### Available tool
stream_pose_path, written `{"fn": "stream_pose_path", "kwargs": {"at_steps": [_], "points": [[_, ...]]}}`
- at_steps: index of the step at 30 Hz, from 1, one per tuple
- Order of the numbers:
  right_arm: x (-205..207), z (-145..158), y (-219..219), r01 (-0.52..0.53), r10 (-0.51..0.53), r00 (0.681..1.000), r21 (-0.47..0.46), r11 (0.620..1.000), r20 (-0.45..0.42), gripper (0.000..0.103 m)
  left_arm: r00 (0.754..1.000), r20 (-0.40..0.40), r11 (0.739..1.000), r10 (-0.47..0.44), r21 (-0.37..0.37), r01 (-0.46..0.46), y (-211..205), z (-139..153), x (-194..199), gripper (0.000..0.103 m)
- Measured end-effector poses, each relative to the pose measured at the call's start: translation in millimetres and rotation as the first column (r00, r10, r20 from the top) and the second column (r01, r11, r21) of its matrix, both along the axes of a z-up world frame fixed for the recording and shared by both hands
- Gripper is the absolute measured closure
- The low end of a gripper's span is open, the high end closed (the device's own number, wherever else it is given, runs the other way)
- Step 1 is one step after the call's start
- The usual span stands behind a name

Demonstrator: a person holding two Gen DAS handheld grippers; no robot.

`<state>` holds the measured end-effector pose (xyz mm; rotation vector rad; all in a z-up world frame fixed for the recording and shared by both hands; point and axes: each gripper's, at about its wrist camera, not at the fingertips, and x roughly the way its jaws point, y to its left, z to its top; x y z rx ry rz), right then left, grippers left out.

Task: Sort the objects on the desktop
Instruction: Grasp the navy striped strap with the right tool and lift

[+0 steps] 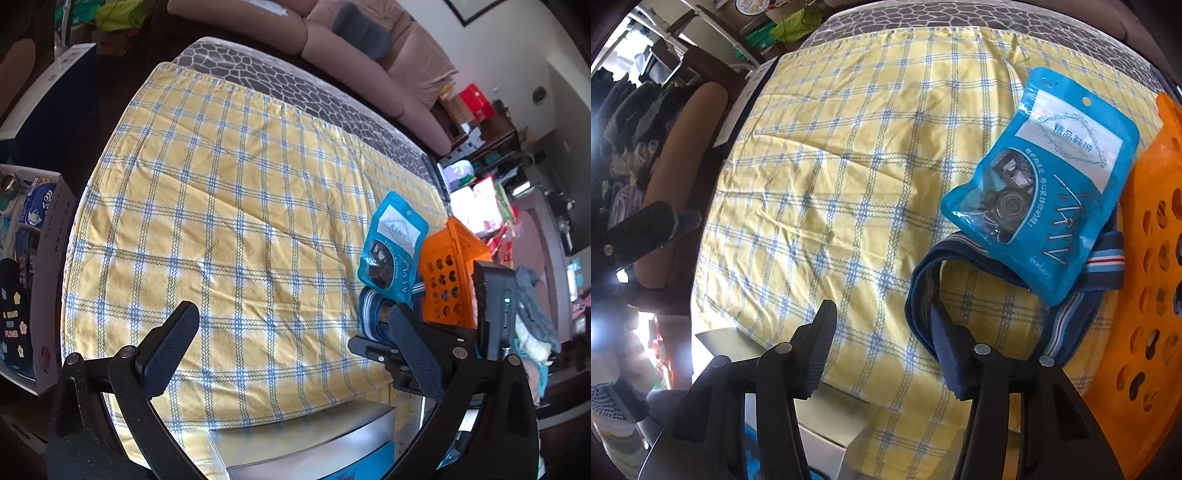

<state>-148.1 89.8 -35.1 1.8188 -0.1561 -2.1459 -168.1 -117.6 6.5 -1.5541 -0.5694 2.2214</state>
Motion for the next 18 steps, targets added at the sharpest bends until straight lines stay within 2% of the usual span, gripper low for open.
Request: {"fn": "stream_pose_path", "kwargs": {"at_steps": [1, 3, 5, 7, 9, 11, 13, 16, 18], "points": [[-1.7, -3.6, -1.5, -0.003, 0.003, 1.0, 0.013, 1.0, 0.001, 0.057, 1.0, 0.001, 1.0, -0.004, 0.005, 0.004, 0.2, -1.0, 0.4, 0.0], [-4.8, -9.7, -1.0, 0.001, -0.001, 1.0, 0.016, 1.0, 0.01, 0.059, 1.0, 0.005, 1.0, -0.015, 0.015, 0.015, 1.0, -3.2, 2.3, 0.0], [-6.4, -12.0, 1.6, 0.007, -0.007, 1.0, -0.004, 1.0, 0.007, 0.072, 1.0, 0.009, 0.999, -0.026, 0.035, 0.026, 2.8, -5.0, 2.8, 0.0], [-8.9, -11.7, 8.7, 0.03, -0.029, 0.999, -0.052, 0.998, 0.015, 0.076, 0.999, 0.012, 0.998, -0.034, 0.052, 0.033, 4.9, -6.2, 3.1, 0.0], [-12.3, -10.2, 19.0, 0.078, -0.073, 0.997, -0.149, 0.986, 0.034, 0.078, 0.999, 0.011, 0.997, -0.044, 0.069, 0.043, 7.8, -7.3, 4.4, 0.0], [-15.1, -7.8, 27.8, 0.131, -0.121, 0.991, -0.252, 0.959, 0.056, 0.078, 0.998, 0.013, 0.995, -0.055, 0.084, 0.053, 10.7, -8.5, 4.8, 0.0], [-17.4, -2.2, 35.4, 0.173, -0.159, 0.985, -0.369, 0.913, 0.069, 0.078, 0.998, 0.011, 0.994, -0.059, 0.096, 0.058, 13.2, -8.7, 6.2, 0.0], [-20.8, 11.6, 43.6, 0.209, -0.201, 0.977, -0.492, 0.845, 0.07, 0.078, 0.997, 0.009, 0.99, -0.08, 0.118, 0.078, 19.0, -9.5, 7.4, 0.0], [-23.0, 22.2, 46.0, 0.215, -0.217, 0.974, -0.56, 0.8, 0.064, 0.078, 0.994, 0.002, 0.989, -0.107, 0.106, 0.106, 26.4, -9.1, 7.8, 0.0]]}}
